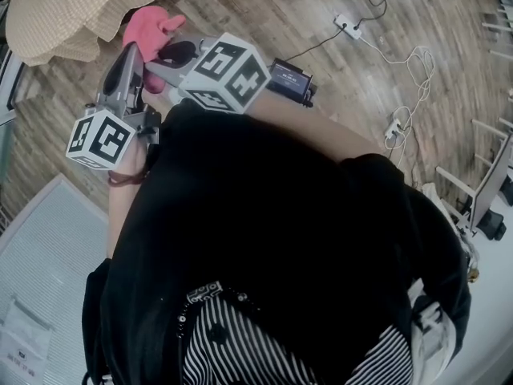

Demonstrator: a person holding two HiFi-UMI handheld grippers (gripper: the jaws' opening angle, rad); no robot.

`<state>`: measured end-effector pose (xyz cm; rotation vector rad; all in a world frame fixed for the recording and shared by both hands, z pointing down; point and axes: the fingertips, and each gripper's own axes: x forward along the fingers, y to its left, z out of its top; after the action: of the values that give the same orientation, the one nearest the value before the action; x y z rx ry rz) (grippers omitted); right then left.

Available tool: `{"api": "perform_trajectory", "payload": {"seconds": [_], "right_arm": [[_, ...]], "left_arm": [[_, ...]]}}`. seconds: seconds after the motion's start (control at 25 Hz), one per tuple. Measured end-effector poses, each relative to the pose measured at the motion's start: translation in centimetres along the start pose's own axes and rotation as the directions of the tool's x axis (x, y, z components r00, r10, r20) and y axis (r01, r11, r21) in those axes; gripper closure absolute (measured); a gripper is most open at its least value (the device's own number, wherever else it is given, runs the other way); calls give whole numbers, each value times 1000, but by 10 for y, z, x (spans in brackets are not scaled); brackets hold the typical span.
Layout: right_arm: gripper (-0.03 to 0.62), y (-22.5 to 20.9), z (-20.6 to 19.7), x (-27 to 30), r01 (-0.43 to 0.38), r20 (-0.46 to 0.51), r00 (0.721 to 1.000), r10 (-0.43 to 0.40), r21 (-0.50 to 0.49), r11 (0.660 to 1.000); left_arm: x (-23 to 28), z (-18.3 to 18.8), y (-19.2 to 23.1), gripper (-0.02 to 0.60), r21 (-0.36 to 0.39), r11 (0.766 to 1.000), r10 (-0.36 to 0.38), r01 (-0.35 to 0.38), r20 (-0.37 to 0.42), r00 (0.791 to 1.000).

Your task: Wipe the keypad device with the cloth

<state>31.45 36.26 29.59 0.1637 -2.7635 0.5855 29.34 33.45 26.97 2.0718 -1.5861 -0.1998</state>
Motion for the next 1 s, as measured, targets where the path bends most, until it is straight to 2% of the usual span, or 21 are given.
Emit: {"api": "perform_trajectory", "payload": {"seconds": [0.16,0.28,0.44,0.76,1.0], "right_arm": [[548,-5,16,25,39,-10,999,-39,16,999],[548,-9,35,67,67,-22,998,-66,28,997],[548,-4,54,123,77,-36,996,-76,17,997],[548,23,76,242,22,-70,997,-24,-28,999],[548,48,84,298,-32,-106,994,25,-64,997]], "left_arm": [[4,18,23,577,3,999,-46,46,-28,999],[5,41,63,577,-16,997,-78,78,-41,996],[-7,69,114,577,-13,997,-82,82,-35,996],[-51,110,225,577,-24,999,-47,47,4,999],[-85,129,275,577,-35,999,-30,31,38,999]]}}
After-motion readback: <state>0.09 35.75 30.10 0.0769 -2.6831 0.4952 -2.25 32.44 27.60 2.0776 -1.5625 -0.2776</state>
